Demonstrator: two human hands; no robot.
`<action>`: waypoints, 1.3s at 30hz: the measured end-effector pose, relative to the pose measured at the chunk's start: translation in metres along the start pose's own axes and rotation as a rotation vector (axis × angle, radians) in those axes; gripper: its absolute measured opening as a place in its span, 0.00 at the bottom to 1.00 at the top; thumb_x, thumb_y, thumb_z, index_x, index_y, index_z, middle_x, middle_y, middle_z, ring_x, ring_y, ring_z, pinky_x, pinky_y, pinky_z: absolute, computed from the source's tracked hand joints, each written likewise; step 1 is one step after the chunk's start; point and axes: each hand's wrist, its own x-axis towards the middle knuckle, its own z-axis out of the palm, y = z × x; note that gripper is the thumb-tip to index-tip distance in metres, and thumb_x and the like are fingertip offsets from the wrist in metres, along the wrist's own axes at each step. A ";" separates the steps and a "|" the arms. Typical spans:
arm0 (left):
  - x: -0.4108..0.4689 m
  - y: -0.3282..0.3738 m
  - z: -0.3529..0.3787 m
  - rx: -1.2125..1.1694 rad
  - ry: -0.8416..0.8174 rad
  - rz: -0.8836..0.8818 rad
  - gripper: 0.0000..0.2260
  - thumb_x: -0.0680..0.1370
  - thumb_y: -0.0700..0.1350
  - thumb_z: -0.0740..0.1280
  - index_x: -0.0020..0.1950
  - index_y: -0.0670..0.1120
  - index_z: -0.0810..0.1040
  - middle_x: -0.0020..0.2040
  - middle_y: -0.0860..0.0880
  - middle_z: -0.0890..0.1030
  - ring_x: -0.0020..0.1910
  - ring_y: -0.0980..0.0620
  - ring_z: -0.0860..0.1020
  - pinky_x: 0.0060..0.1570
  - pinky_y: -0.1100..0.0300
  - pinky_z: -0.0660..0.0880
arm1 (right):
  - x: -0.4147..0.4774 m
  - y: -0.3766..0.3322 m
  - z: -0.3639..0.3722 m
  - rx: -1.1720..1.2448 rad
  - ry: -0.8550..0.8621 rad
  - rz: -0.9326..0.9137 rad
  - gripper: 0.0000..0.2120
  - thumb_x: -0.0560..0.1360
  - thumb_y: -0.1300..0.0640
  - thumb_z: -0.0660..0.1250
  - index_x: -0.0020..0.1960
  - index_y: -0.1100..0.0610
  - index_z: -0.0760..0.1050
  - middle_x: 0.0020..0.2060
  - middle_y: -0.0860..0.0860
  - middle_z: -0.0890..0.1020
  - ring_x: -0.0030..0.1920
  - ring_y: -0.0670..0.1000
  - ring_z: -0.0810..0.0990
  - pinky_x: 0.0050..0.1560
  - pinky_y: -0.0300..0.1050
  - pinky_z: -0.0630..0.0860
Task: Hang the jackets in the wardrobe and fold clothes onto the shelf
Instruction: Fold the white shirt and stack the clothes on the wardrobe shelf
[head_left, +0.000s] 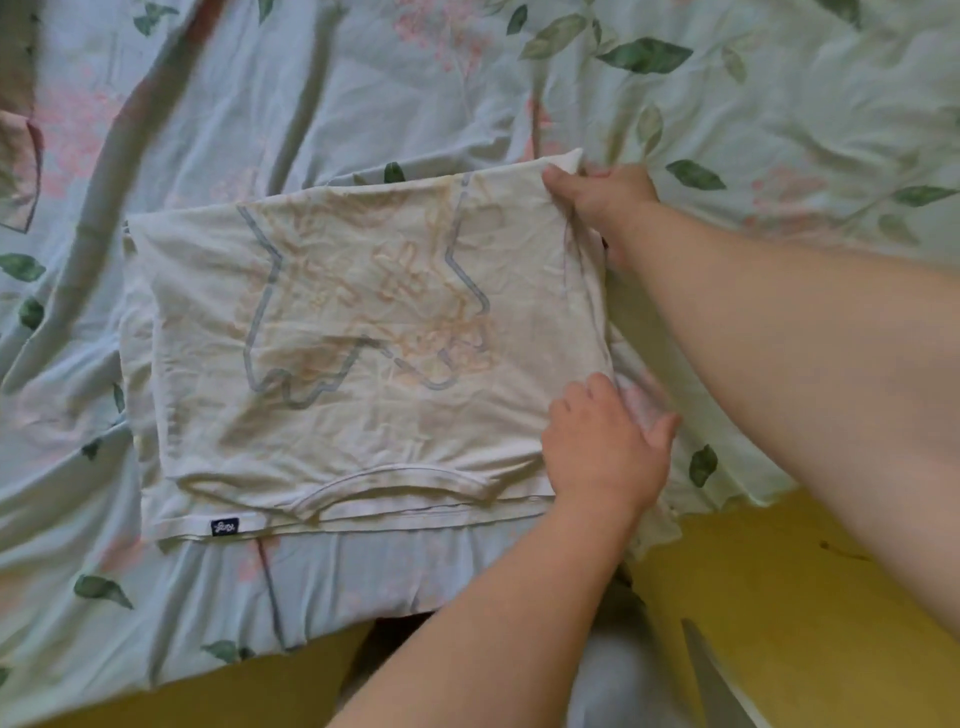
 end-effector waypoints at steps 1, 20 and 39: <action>0.001 0.006 0.006 0.024 -0.005 -0.058 0.26 0.78 0.67 0.59 0.61 0.45 0.69 0.57 0.45 0.73 0.55 0.43 0.73 0.52 0.46 0.74 | -0.001 0.002 -0.002 0.011 -0.040 0.013 0.40 0.47 0.36 0.84 0.53 0.55 0.82 0.47 0.48 0.86 0.47 0.49 0.86 0.55 0.48 0.82; 0.022 -0.002 -0.023 -0.286 -0.004 -0.408 0.11 0.76 0.39 0.64 0.57 0.45 0.68 0.54 0.44 0.77 0.53 0.41 0.79 0.49 0.48 0.79 | -0.084 -0.025 -0.002 -0.402 -0.170 -0.297 0.09 0.81 0.57 0.58 0.61 0.56 0.66 0.53 0.51 0.73 0.50 0.53 0.75 0.48 0.45 0.71; -0.055 -0.323 -0.181 -0.945 0.218 -0.499 0.12 0.63 0.35 0.64 0.44 0.43 0.80 0.35 0.49 0.81 0.34 0.48 0.77 0.33 0.56 0.74 | -0.231 -0.074 0.279 -0.617 -0.190 -0.549 0.16 0.80 0.61 0.53 0.67 0.55 0.60 0.44 0.51 0.73 0.47 0.56 0.77 0.43 0.51 0.75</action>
